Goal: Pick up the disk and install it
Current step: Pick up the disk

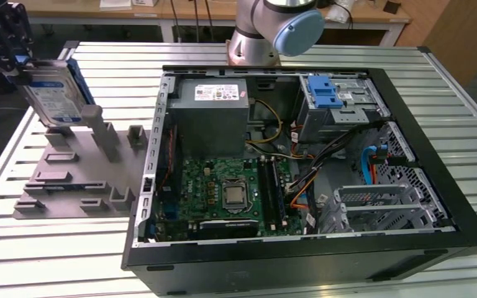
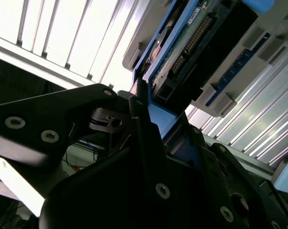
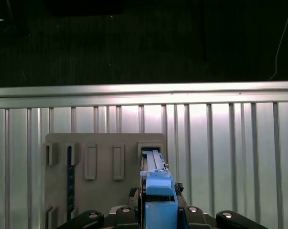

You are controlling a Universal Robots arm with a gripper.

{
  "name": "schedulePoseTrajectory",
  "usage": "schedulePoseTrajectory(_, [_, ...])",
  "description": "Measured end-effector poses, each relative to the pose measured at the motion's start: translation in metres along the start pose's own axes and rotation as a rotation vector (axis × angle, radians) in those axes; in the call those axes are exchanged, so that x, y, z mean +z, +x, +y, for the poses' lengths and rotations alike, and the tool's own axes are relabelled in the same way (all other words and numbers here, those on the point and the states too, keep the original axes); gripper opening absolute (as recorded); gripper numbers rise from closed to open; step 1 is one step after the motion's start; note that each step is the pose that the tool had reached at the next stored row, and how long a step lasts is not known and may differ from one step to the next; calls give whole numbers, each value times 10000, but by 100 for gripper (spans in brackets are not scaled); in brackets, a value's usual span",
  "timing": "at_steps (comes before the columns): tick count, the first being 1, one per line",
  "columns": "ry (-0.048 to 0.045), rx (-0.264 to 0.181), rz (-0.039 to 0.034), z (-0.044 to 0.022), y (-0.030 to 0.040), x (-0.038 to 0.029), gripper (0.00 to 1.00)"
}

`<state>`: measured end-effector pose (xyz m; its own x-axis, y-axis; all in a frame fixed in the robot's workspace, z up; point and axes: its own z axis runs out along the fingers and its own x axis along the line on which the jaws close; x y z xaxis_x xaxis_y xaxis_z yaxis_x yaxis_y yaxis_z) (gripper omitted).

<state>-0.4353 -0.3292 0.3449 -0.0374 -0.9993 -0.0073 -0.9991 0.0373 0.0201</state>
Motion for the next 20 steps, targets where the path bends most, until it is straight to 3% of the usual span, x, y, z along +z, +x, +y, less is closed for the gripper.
schedulePoseTrajectory(11, [2,0,0,1,0,-61,36])
schedulePoseTrajectory(20, [0,0,0,1,0,-69,36])
